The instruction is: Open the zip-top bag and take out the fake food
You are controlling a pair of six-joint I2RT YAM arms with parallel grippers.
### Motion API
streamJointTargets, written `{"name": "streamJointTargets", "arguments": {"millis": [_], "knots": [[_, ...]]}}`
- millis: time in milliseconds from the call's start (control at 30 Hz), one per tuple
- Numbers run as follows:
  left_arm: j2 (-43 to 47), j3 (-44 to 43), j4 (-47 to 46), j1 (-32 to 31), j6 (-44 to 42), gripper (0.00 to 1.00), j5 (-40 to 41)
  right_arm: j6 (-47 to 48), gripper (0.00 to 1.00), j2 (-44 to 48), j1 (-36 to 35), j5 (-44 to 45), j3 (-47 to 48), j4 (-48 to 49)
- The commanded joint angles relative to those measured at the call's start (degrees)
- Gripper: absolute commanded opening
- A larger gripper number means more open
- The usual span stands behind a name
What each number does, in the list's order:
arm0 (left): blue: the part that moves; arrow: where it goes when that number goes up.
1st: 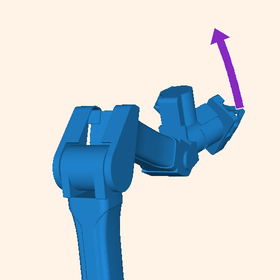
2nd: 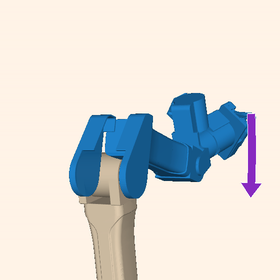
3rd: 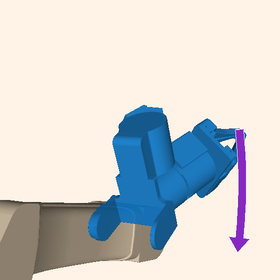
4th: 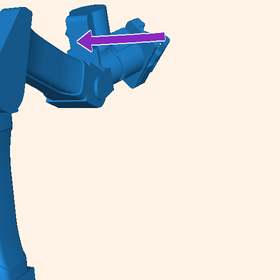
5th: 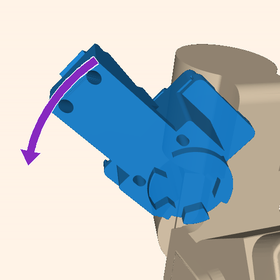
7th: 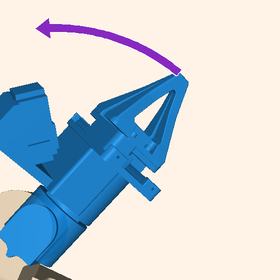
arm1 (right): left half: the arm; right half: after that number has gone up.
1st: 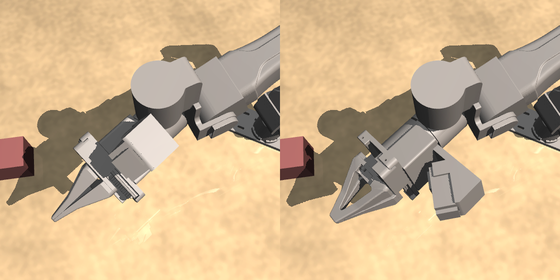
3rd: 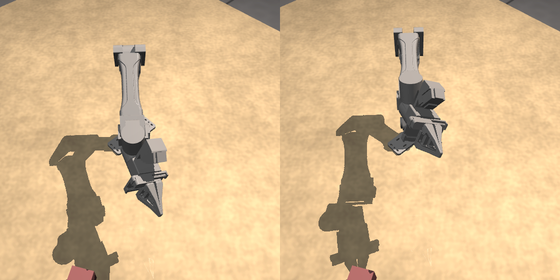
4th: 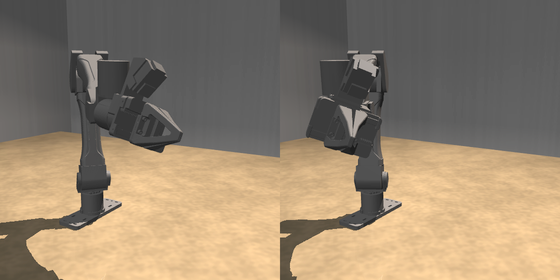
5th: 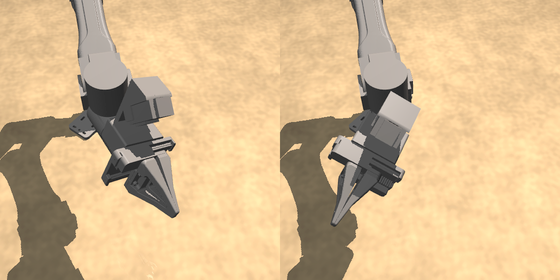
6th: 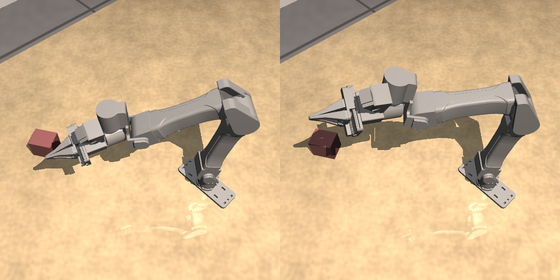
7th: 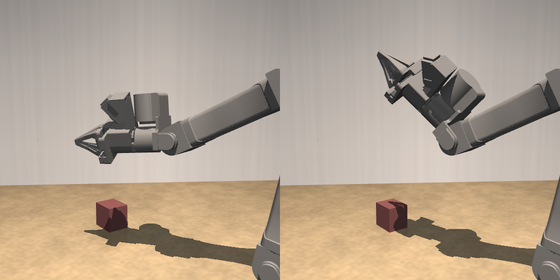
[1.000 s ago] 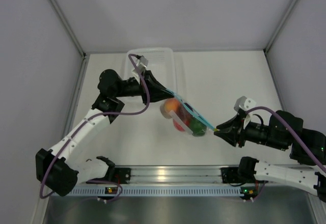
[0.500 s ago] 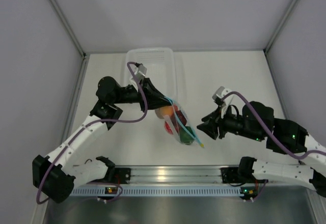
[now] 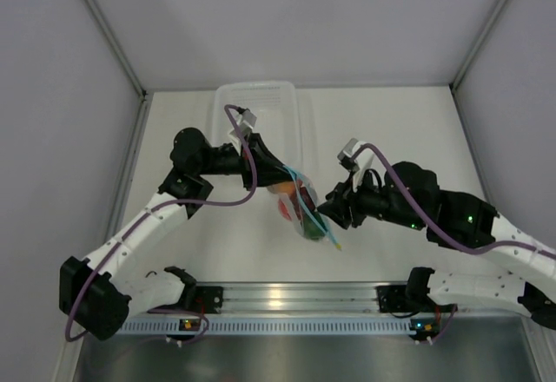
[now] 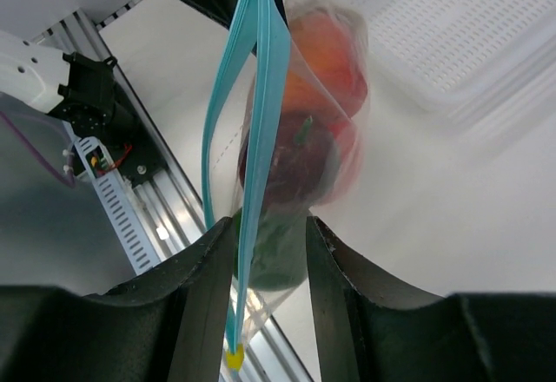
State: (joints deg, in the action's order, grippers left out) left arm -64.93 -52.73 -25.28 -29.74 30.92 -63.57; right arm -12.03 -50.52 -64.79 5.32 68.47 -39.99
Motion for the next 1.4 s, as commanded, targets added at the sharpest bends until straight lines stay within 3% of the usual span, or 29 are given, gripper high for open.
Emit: {"name": "streamJointTargets", "arguments": {"millis": [0,267,467,900,1067,1267,1367], "knots": [[0.0,-0.2,-3.1,-0.2,-0.9,0.00,-0.9,0.5,0.39,-0.4,0.1,0.9,4.4,4.4],[-1.0,-0.5,-3.1,-0.3,-0.9,0.00,-1.4,2.2,0.41,-3.4,0.1,0.7,6.2,3.1],[0.1,-0.5,-3.1,-0.3,-0.9,0.00,-1.6,2.8,0.37,-4.1,0.1,5.6,4.4,2.9],[-0.8,-0.8,-3.1,-0.4,-0.9,0.00,-1.5,3.3,0.36,-5.6,0.1,4.7,3.7,2.7],[0.2,-1.1,-3.1,-0.3,-0.5,0.00,-1.0,4.3,0.26,-5.9,0.1,5.6,2.9,1.4],[0.8,-1.6,-3.1,-0.4,0.5,0.00,-1.5,4.5,0.22,-6.4,0.1,4.5,2.6,1.3],[1.0,-1.4,-3.1,-0.4,0.3,0.00,-1.4,4.7,0.14,-6.7,0.1,5.1,3.4,0.7]]}}
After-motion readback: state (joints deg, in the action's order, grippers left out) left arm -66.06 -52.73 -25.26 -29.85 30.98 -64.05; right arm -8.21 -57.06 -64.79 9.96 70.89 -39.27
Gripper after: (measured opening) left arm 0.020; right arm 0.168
